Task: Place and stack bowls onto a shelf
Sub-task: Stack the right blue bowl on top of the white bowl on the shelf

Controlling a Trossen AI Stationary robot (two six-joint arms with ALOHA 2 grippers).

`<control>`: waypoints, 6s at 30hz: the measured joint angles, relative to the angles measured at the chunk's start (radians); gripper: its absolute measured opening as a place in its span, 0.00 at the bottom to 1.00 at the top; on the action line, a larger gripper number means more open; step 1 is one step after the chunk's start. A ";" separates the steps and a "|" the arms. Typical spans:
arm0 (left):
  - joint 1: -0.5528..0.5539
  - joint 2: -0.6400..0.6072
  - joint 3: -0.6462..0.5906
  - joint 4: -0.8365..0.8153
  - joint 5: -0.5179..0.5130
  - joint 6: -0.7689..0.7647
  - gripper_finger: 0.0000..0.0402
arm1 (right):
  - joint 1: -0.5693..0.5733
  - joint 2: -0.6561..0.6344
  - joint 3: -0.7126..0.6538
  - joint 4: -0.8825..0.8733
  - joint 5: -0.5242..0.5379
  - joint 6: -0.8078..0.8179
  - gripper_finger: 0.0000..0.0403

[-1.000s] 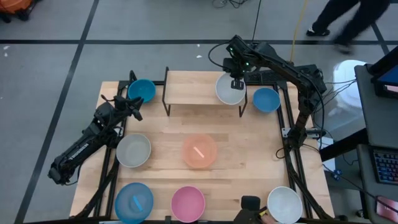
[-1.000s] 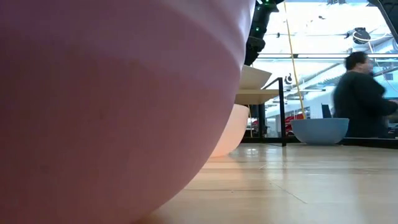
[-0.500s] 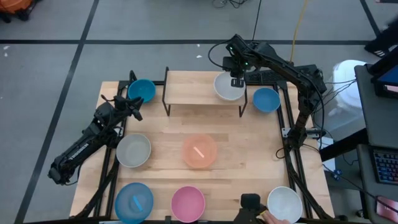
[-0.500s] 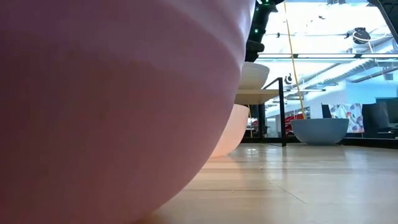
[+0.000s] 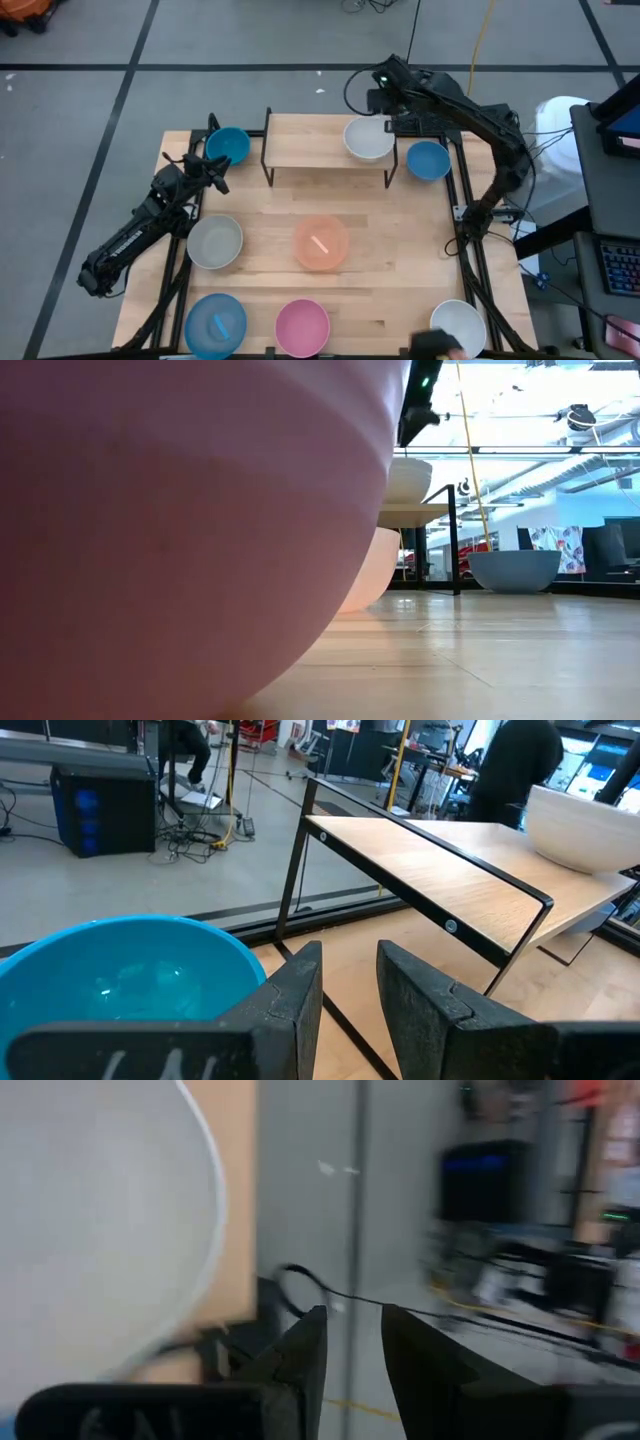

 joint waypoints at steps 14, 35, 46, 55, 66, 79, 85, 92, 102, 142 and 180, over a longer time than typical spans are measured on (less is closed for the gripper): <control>0.000 0.000 0.000 0.000 0.000 0.000 0.26 | 0.057 -0.310 0.000 -0.426 0.024 0.381 0.23; 0.000 0.000 0.000 0.000 0.000 0.000 0.26 | 0.060 -0.598 -0.526 -0.445 -0.497 0.470 0.23; 0.000 0.000 0.000 0.000 0.000 0.000 0.26 | 0.067 -0.666 -0.832 -0.403 -0.498 0.473 0.23; 0.000 0.000 0.000 0.000 0.000 0.000 0.26 | 0.048 -0.664 -1.013 -0.096 -0.304 0.445 0.23; 0.000 0.000 0.000 0.000 0.000 0.000 0.26 | -0.063 -0.607 -1.094 0.105 -0.370 0.529 0.23; 0.000 0.000 0.000 0.000 0.000 0.000 0.26 | -0.199 -0.497 -1.094 0.225 -0.522 0.519 0.23; 0.000 0.000 0.000 0.000 0.000 -0.003 0.26 | -0.235 -0.459 -1.094 0.263 -0.526 0.509 0.23; 0.000 0.000 0.000 0.000 0.000 -0.005 0.26 | -0.262 -0.410 -1.094 0.266 -0.525 0.481 0.23; 0.000 0.000 0.000 0.000 0.000 -0.005 0.26 | -0.271 -0.327 -1.094 0.287 -0.526 0.468 0.23; 0.000 0.000 0.000 0.000 0.000 -0.012 0.26 | -0.267 -0.537 -0.362 -0.195 -0.292 0.390 0.00; 0.000 0.000 0.000 -0.007 0.000 -0.001 0.26 | 0.132 0.066 0.140 -0.408 -0.555 0.180 0.00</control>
